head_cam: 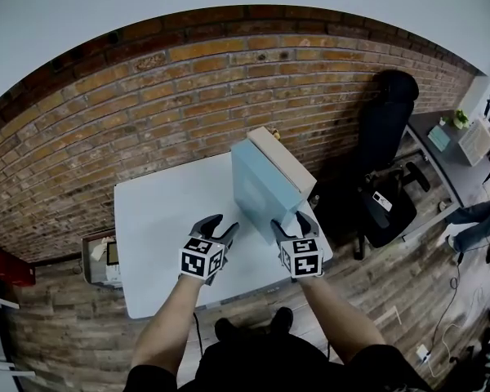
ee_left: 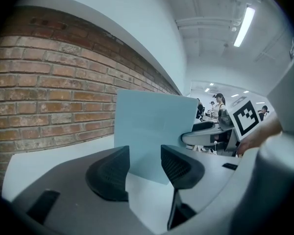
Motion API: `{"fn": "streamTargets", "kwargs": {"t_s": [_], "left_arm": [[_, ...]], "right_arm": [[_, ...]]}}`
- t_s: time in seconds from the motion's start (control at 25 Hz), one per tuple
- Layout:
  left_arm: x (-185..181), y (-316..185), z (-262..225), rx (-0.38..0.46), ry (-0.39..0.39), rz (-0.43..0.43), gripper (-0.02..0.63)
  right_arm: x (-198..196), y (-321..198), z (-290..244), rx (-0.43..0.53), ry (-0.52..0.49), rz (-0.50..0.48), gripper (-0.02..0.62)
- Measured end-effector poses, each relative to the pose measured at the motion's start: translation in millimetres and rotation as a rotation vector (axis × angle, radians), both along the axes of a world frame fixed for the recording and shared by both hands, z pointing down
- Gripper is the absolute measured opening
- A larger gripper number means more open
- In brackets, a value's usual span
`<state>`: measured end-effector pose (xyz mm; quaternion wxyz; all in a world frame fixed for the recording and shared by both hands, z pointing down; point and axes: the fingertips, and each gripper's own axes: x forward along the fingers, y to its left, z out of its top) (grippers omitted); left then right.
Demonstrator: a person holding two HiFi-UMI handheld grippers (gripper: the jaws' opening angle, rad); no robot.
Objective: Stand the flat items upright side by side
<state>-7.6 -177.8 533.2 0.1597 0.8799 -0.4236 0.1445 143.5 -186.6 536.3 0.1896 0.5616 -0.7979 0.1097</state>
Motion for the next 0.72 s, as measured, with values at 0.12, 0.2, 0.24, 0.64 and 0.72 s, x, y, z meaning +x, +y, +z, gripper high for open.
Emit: {"fn": "streamTargets", "kwargs": {"t_s": [0.12, 0.2, 0.24, 0.64, 0.72], "left_arm": [[-0.5, 1.2, 1.6, -0.006, -0.002, 0.005, 0.213], [-1.4, 1.1, 1.7, -0.007, -0.002, 0.004, 0.213], [-1.7, 1.1, 1.7, -0.008, -0.003, 0.003, 0.212], [-5.9, 1.9, 5.2, -0.018, -0.013, 0.017, 0.210], [-7.7, -0.1, 6.1, -0.022, -0.010, 0.020, 0.210]], "right_arm": [[2.1, 1.1, 4.3, 0.003, 0.019, 0.001, 0.276], [2.4, -0.3, 3.0, 0.019, 0.031, 0.003, 0.275], [2.7, -1.0, 2.3, 0.027, 0.036, 0.007, 0.273], [6.7, -3.9, 3.1, 0.055, 0.036, 0.129, 0.123], [4.1, -2.1, 2.6, 0.047, 0.023, 0.105, 0.144]]}}
